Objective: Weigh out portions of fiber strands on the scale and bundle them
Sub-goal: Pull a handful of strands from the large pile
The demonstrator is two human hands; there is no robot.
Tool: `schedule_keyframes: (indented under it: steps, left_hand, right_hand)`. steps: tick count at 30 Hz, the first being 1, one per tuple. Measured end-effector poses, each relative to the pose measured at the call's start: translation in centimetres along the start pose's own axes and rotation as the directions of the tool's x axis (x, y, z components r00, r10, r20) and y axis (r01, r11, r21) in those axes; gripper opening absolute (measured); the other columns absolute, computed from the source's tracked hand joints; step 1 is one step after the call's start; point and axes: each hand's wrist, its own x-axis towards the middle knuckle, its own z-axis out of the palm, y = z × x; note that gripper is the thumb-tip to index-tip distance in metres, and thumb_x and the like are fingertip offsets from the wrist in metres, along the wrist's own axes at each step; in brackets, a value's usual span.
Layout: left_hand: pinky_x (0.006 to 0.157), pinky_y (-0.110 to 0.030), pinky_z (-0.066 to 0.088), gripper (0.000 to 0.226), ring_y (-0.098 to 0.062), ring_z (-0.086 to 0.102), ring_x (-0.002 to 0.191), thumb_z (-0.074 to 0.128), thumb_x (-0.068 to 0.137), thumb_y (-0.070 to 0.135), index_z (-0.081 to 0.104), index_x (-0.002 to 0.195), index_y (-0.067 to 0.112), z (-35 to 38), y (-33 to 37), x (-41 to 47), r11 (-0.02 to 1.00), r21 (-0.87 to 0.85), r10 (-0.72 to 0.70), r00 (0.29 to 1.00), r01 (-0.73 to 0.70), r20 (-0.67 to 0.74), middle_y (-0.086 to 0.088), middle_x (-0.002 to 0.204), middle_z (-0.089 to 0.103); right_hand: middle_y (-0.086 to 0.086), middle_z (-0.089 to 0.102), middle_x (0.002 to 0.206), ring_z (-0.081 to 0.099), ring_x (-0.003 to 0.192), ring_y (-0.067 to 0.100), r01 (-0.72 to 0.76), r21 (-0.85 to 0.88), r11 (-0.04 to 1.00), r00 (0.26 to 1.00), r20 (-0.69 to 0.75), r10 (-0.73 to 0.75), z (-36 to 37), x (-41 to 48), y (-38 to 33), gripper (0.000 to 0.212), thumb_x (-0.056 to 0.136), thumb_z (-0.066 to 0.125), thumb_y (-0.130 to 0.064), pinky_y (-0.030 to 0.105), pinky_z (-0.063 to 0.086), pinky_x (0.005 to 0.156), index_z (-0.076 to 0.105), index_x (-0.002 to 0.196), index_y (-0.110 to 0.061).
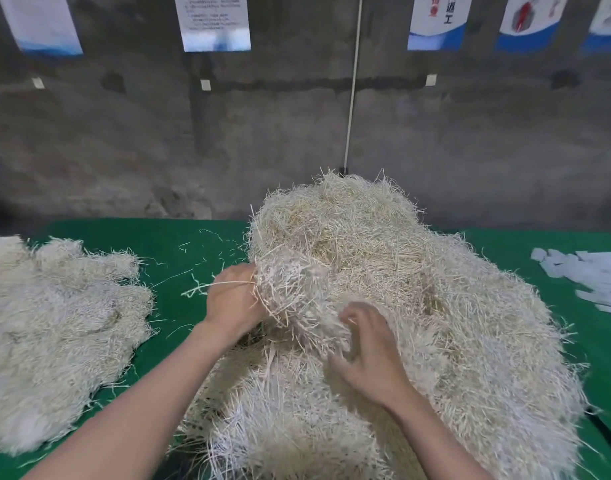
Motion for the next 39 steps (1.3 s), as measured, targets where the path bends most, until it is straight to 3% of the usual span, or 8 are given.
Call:
schedule_keyframes:
  steps: [5, 15, 21, 24, 27, 31, 34, 39]
  left_hand:
    - [0.069, -0.034, 0.049, 0.023, -0.020, 0.056, 0.067, 0.051, 0.086, 0.012, 0.055, 0.063, 0.010, -2.1, 2.5, 0.5, 0.958, -0.285, -0.017, 0.998, 0.000, -0.058, -0.002, 0.066, 0.058]
    - [0.047, -0.016, 0.025, 0.029, -0.015, 0.044, 0.048, 0.070, 0.079, 0.005, 0.051, 0.059, 0.014, -3.9, -2.8, 1.8, 0.998, 0.059, 0.016, 0.988, -0.007, -0.156, 0.004, 0.055, 0.047]
    - [0.061, -0.027, 0.039, 0.022, -0.019, 0.053, 0.070, 0.050, 0.089, 0.016, 0.050, 0.068, 0.018, -3.9, -0.4, 2.0, 0.995, -0.008, -0.097, 0.987, 0.097, -0.130, 0.001, 0.071, 0.055]
    - [0.066, -0.029, 0.048, 0.029, -0.016, 0.051, 0.064, 0.051, 0.085, 0.012, 0.045, 0.059, 0.021, -4.8, 1.2, 2.1, 0.995, -0.050, -0.093, 0.994, 0.090, -0.065, 0.003, 0.064, 0.051]
    - [0.063, -0.019, 0.047, 0.034, -0.006, 0.044, 0.058, 0.056, 0.088, 0.012, 0.045, 0.061, 0.030, -5.5, 3.3, 2.2, 0.989, -0.022, -0.142, 0.981, 0.146, 0.130, 0.008, 0.062, 0.044]
    - [0.055, -0.015, 0.048, 0.017, -0.031, 0.057, 0.073, 0.053, 0.088, -0.002, 0.054, 0.071, -0.004, -6.1, 3.9, 2.0, 0.617, -0.614, -0.298, 0.868, 0.492, 0.396, -0.013, 0.078, 0.058]
    - [0.108, -0.044, 0.032, 0.012, -0.042, 0.040, 0.126, 0.051, 0.082, -0.008, 0.060, 0.077, -0.002, -6.0, 3.8, 0.5, 0.419, -0.642, -0.180, 0.752, 0.642, 0.634, -0.027, 0.128, 0.047]
    - [0.068, -0.023, 0.041, 0.046, -0.009, 0.050, 0.070, 0.050, 0.082, 0.001, 0.043, 0.126, -0.009, -3.9, 1.6, -0.2, 0.954, -0.131, -0.026, 0.506, 0.272, 0.862, -0.018, 0.109, 0.058]
  right_hand:
    - [-0.003, 0.049, 0.127, 0.043, 0.119, 0.014, -0.027, -0.172, 0.985, 0.995, 0.094, 0.044, 1.6, 3.4, -3.2, 0.033, 0.086, 0.052, -0.031, 0.039, 0.032, 0.109, 0.054, 0.117, -0.021]
    - [-0.002, 0.034, 0.149, 0.034, 0.135, 0.020, -0.177, -0.405, 0.897, 0.856, 0.387, 0.343, 3.6, -3.4, 4.2, 0.037, 0.090, 0.039, -0.036, 0.052, 0.014, 0.114, 0.050, 0.125, -0.036]
    - [-0.014, 0.055, 0.101, 0.049, 0.112, 0.012, -0.079, -0.177, 0.981, 0.986, 0.134, 0.104, 0.3, -1.0, -1.9, 0.026, 0.075, 0.027, -0.056, 0.035, 0.027, 0.109, 0.041, 0.069, -0.035]
    - [-0.009, 0.038, 0.127, 0.033, 0.123, 0.011, -0.028, 0.001, 1.000, 0.988, -0.151, 0.028, -1.6, 1.8, -5.4, 0.045, 0.067, 0.044, -0.065, 0.042, 0.025, 0.111, 0.041, 0.095, -0.030]
    - [-0.014, 0.018, 0.143, 0.021, 0.131, 0.006, -0.155, 0.256, 0.954, 0.983, 0.138, 0.123, -2.5, 4.0, -8.1, 0.103, 0.059, 0.074, -0.059, 0.035, 0.024, 0.113, 0.019, 0.141, -0.030]
    - [0.005, 0.061, 0.103, 0.061, 0.070, 0.000, -0.329, 0.387, 0.861, 0.904, 0.394, 0.168, 0.2, 4.0, -7.8, 0.026, 0.090, 0.059, -0.010, 0.010, 0.049, 0.062, 0.054, 0.115, -0.004]
    - [0.009, 0.059, 0.087, 0.059, 0.057, -0.001, -0.489, 0.420, 0.765, 0.856, 0.402, 0.326, 0.7, 2.9, -6.9, 0.020, 0.095, 0.047, -0.002, 0.008, 0.045, 0.051, 0.057, 0.111, 0.004]
    - [0.022, 0.057, 0.104, 0.056, 0.103, 0.034, -0.587, 0.267, 0.764, 0.779, 0.445, 0.443, -2.3, 1.3, -3.4, 0.035, 0.095, 0.040, 0.002, 0.029, 0.044, 0.071, 0.041, 0.130, 0.007]
